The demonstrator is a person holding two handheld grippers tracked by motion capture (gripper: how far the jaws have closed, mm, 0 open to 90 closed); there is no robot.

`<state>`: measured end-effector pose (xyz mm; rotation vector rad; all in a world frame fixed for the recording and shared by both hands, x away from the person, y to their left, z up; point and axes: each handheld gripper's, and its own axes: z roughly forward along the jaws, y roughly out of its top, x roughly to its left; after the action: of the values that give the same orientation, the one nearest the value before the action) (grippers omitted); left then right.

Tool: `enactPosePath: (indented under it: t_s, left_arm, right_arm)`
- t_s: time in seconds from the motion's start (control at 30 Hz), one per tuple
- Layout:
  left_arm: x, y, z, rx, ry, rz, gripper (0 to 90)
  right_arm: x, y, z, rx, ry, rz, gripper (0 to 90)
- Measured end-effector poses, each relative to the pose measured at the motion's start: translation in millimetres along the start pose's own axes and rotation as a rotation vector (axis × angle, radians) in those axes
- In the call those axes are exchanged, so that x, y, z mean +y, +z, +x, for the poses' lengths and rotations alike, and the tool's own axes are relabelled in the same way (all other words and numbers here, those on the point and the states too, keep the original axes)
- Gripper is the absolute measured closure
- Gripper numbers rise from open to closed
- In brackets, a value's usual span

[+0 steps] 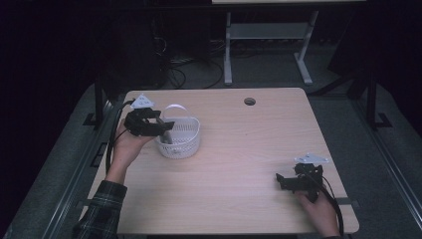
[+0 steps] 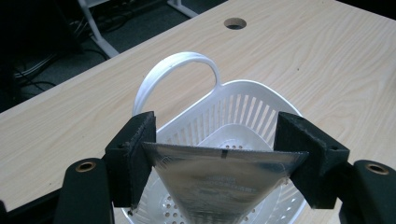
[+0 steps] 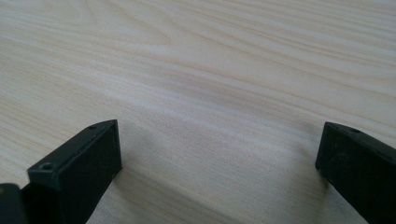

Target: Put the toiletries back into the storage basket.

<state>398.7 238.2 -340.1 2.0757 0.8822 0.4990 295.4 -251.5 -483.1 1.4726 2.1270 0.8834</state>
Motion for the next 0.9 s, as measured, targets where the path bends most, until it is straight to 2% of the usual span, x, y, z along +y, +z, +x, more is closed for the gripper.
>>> enactPosePath:
  t_s: [0.77, 0.9]
  left_arm:
    - [-15.4, 16.3, -0.9, 0.004, -0.004, 0.069, 29.6]
    - [-16.5, 15.9, -0.8, 0.001, -0.008, 0.067, 29.6]
  right_arm:
    - [0.0, -0.1, 0.0, -0.001, 0.000, 0.000, 0.0]
    - [0.0, -0.1, 0.0, -0.001, 0.000, 0.000, 0.0]
